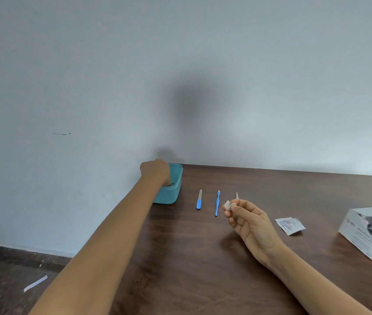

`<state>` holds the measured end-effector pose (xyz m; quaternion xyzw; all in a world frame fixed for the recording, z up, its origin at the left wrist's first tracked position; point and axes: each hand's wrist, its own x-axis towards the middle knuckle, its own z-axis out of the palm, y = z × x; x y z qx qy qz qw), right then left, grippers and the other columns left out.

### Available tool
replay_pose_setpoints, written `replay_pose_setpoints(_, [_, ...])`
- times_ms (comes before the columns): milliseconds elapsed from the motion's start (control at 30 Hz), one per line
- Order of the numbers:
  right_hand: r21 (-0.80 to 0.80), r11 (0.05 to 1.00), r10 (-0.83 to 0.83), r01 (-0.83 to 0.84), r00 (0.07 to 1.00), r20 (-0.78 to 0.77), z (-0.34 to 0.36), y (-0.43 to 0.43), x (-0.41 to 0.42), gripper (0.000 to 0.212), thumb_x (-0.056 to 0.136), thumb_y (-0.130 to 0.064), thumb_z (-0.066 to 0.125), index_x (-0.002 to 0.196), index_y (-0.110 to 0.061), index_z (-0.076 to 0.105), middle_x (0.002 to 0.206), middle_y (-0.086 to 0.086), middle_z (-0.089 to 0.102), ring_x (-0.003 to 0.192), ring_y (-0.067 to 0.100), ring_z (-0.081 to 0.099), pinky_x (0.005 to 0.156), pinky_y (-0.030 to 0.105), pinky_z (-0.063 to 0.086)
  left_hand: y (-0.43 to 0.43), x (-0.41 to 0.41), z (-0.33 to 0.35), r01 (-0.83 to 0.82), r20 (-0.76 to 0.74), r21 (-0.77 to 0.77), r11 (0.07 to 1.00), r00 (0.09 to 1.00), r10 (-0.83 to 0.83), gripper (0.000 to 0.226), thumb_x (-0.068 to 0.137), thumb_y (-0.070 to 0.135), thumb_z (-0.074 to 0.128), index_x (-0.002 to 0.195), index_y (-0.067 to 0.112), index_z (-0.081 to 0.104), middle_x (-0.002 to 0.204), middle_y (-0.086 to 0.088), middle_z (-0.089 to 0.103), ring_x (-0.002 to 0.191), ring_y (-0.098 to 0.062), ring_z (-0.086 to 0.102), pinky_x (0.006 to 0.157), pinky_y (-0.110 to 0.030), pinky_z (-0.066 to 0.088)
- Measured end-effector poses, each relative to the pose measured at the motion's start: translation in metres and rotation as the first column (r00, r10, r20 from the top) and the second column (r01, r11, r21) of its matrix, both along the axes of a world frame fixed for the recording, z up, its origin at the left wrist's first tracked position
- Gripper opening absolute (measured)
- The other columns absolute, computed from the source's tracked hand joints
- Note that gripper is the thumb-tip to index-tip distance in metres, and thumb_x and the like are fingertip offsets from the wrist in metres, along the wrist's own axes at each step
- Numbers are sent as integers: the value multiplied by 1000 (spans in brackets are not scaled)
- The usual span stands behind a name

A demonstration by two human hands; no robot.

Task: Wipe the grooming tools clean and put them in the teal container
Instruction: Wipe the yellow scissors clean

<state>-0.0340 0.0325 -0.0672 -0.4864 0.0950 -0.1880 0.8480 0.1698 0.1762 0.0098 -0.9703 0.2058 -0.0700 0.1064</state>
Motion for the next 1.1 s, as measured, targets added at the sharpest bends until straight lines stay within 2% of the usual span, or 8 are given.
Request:
replay_pose_setpoints(100, [-1, 1000, 1, -1, 1000, -4, 0, 0, 0, 10, 88, 2, 55, 86, -5, 62, 84, 11, 68, 70, 13, 61, 64, 19, 52, -3, 0, 0, -1, -15, 47, 999, 1000, 1, 27, 91, 23, 49, 116, 16, 58, 100, 0, 52, 106, -19, 59, 65, -25, 36])
replay_pose_setpoints(200, [14, 1000, 4, -4, 1000, -9, 1, 0, 0, 10, 88, 1, 55, 86, -5, 62, 84, 11, 69, 69, 13, 61, 63, 19, 53, -4, 2, 0, -25, -69, 70, 997, 997, 30, 29, 92, 22, 47, 119, 17, 57, 109, 0, 55, 107, -19, 58, 71, -27, 35])
replay_pose_setpoints(367, [78, 994, -70, 70, 998, 3, 3, -2, 1, 7, 89, -5, 57, 88, -4, 64, 85, 13, 67, 67, 14, 63, 62, 20, 54, -3, -1, 3, -24, -50, 43, 999, 998, 27, 24, 90, 23, 51, 113, 18, 58, 95, 3, 49, 97, -18, 58, 63, -25, 34])
replay_pose_setpoints(567, [182, 959, -233, 217, 970, 72, 5, -3, -2, 20, 90, -19, 58, 76, -6, 61, 72, 9, 65, 59, 15, 61, 56, 22, 52, -19, -22, 20, 169, 285, -381, 909, 957, -59, 25, 93, 23, 47, 93, 12, 69, 73, 1, 51, 71, -20, 53, 52, -23, 29])
replay_pose_setpoints(667, [202, 940, -293, 274, 954, 68, 8, -2, 0, 17, 90, -13, 59, 76, -5, 61, 67, 8, 67, 57, 15, 63, 53, 22, 52, -35, -53, 21, 277, 300, -494, 824, 944, -138, 32, 94, 34, 46, 89, 12, 68, 85, -5, 62, 79, -25, 60, 63, -27, 35])
replay_pose_setpoints(767, [183, 918, -368, 353, 928, 54, 7, -6, -7, 10, 87, -3, 61, 77, -5, 64, 66, 7, 68, 61, 16, 65, 54, 21, 51, -58, -87, 1, 307, 201, -552, 776, 951, -233, 35, 90, 40, 52, 78, 10, 66, 76, -5, 62, 79, -27, 62, 61, -27, 37])
replay_pose_setpoints(933, [98, 837, -544, 539, 839, 31, 5, -19, -15, 6, 80, -1, 69, 82, -5, 65, 63, -2, 68, 62, 10, 66, 55, 18, 50, -92, -123, -46, 305, 184, -432, 849, 951, -248, 38, 94, 42, 47, 102, 12, 68, 103, -8, 66, 103, -27, 60, 72, -32, 42])
replay_pose_setpoints(1100, [98, 779, -624, 620, 781, 16, 2, -30, -20, 17, 78, 5, 69, 79, -10, 62, 71, 3, 67, 60, 8, 65, 58, 20, 50, -107, -147, -71, 253, 185, -376, 891, 963, -195, 38, 96, 37, 45, 102, 5, 65, 107, -11, 66, 116, -30, 50, 84, -37, 42])
